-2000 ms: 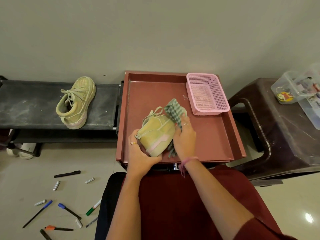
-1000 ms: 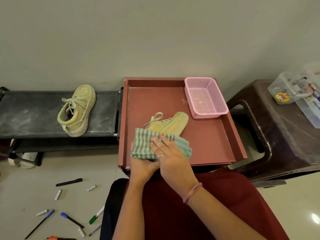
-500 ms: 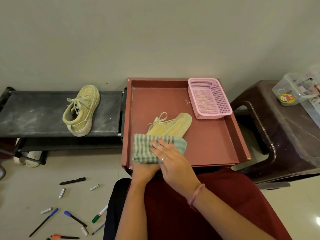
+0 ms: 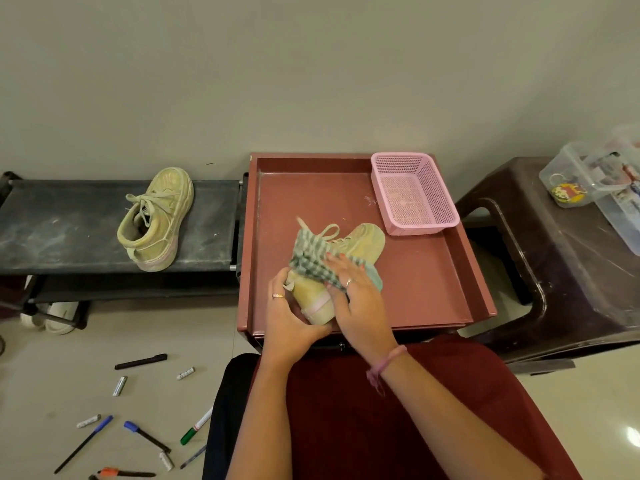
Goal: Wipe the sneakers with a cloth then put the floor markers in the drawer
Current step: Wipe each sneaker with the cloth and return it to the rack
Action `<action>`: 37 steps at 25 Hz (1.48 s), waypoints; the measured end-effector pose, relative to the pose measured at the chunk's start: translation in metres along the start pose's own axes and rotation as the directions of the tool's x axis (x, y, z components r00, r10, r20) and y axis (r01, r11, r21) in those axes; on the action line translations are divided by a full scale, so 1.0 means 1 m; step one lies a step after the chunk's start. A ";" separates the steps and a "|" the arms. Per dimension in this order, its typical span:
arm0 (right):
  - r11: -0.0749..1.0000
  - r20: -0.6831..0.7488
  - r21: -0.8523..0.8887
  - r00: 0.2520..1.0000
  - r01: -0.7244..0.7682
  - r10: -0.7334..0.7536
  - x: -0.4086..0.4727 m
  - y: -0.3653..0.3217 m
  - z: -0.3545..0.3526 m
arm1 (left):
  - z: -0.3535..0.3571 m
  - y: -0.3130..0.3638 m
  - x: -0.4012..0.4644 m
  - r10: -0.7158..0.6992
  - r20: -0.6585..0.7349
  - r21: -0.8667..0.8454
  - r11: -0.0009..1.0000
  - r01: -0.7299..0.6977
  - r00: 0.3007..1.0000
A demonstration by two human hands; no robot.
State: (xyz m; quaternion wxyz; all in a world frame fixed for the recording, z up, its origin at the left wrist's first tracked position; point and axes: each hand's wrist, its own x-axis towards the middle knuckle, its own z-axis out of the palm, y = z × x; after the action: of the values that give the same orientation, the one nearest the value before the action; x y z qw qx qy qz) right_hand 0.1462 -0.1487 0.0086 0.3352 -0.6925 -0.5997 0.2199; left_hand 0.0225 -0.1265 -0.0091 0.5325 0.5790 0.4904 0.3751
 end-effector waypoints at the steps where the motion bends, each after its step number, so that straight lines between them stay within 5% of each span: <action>1: 0.999 0.010 0.006 0.999 0.052 -0.052 -0.014 -0.003 0.000 | 0.001 0.001 0.000 -0.005 0.001 -0.024 1.000 0.005 1.000; 11: 0.939 0.037 -0.341 0.998 -0.036 0.051 0.053 0.004 -0.002 | 0.001 -0.009 -0.001 -0.017 -0.025 0.025 1.000 0.017 1.000; 17: 0.922 -0.005 -0.359 0.988 0.144 -0.156 -0.008 0.009 -0.003 | -0.001 -0.006 0.002 -0.019 -0.011 -0.024 1.000 0.019 1.000; 23: 0.981 -0.049 -0.163 0.994 -0.104 0.097 0.032 -0.001 0.005 | 0.000 -0.009 0.003 -0.049 -0.013 -0.033 0.998 0.049 0.999; 26: 0.966 0.093 -0.213 0.987 0.146 -0.128 -0.006 -0.004 0.014 | -0.001 -0.008 0.002 -0.042 -0.007 -0.032 0.999 0.042 0.999; 28: 0.861 0.187 -0.333 0.922 0.385 -0.340 -0.022 0.010 0.010 | 0.000 -0.014 -0.001 -0.065 0.014 -0.023 0.998 0.065 0.998; 30: 0.823 0.202 -0.329 0.886 0.464 -0.418 -0.020 0.024 0.002 | 0.000 -0.013 -0.002 -0.086 0.020 -0.044 0.995 0.087 0.996; 33: 0.979 0.028 -0.073 0.982 0.190 -0.189 -0.004 0.035 -0.003 | 0.001 -0.007 0.002 -0.047 -0.014 -0.040 0.998 0.047 0.999; 37: 0.984 -0.102 0.019 0.978 -0.178 0.179 0.037 0.049 -0.016 | 0.001 -0.002 0.001 -0.006 -0.027 0.004 1.000 0.006 1.000</action>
State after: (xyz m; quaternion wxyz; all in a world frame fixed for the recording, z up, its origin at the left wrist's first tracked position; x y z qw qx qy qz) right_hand 0.1975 -0.1180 -0.0127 0.3482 -0.7524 -0.5157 0.2160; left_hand 0.0234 -0.1258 -0.0114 0.5256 0.5736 0.5002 0.3802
